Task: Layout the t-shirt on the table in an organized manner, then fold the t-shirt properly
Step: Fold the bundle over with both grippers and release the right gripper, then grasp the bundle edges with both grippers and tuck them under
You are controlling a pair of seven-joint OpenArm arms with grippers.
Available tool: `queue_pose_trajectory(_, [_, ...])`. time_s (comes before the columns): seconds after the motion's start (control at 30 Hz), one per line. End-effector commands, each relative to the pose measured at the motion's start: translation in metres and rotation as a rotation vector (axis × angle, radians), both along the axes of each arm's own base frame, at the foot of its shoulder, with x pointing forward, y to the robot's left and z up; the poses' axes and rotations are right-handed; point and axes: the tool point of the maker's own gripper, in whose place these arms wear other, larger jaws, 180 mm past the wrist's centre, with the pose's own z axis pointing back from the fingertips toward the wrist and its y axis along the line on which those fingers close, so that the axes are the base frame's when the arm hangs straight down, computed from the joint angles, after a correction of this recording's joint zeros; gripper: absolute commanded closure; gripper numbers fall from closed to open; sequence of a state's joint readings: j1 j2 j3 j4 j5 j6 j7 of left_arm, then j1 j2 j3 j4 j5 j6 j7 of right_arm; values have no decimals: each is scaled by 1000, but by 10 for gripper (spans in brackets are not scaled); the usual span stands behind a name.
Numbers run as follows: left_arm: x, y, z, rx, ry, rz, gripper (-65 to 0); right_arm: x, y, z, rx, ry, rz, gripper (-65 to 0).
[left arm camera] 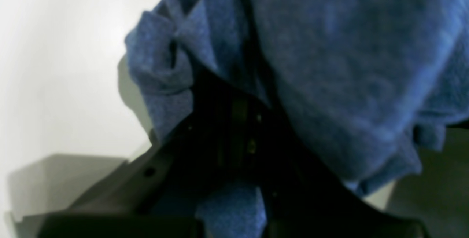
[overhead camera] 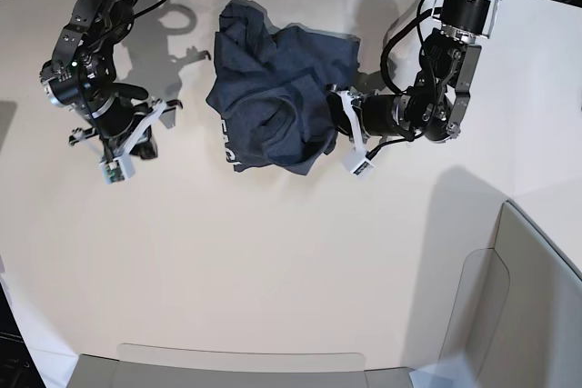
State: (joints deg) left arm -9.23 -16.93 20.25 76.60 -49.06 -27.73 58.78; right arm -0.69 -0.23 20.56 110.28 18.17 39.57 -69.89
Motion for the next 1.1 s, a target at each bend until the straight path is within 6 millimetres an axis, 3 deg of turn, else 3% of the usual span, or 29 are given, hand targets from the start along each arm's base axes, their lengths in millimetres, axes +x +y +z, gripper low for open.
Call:
queue_pose_trajectory(0.0, [-3, 16, -14, 120, 18, -11, -4, 0, 5, -2, 19, 1, 18, 0])
queue_pose_trajectory(0.1, [-9, 11, -21, 136, 27, -19, -4, -11, 14, -30, 48, 90, 38, 0])
queue_pose_trajectory(0.23, [-10, 11, -22, 140, 29, -21, -4, -15, 38, -46, 55, 142, 126, 0])
queue_pose_trajectory(0.5, [-9, 13, -21, 139, 26, -15, -4, -34, 111, -51, 79, 145, 351, 0])
queue_pose_trajectory(0.77, [-11, 17, -29, 147, 55, -5, -4, -67, 181, -25, 38, 70, 645, 0])
queue_pose_trajectory(0.9, [-12, 18, -31, 147, 62, -2, -4, -75, 194, -21, 21, 66, 711, 0])
queue_pose_trajectory(1.07, [-11, 19, -31, 148, 61, 0, -4, -76, 191, -23, 8, 73, 712, 0])
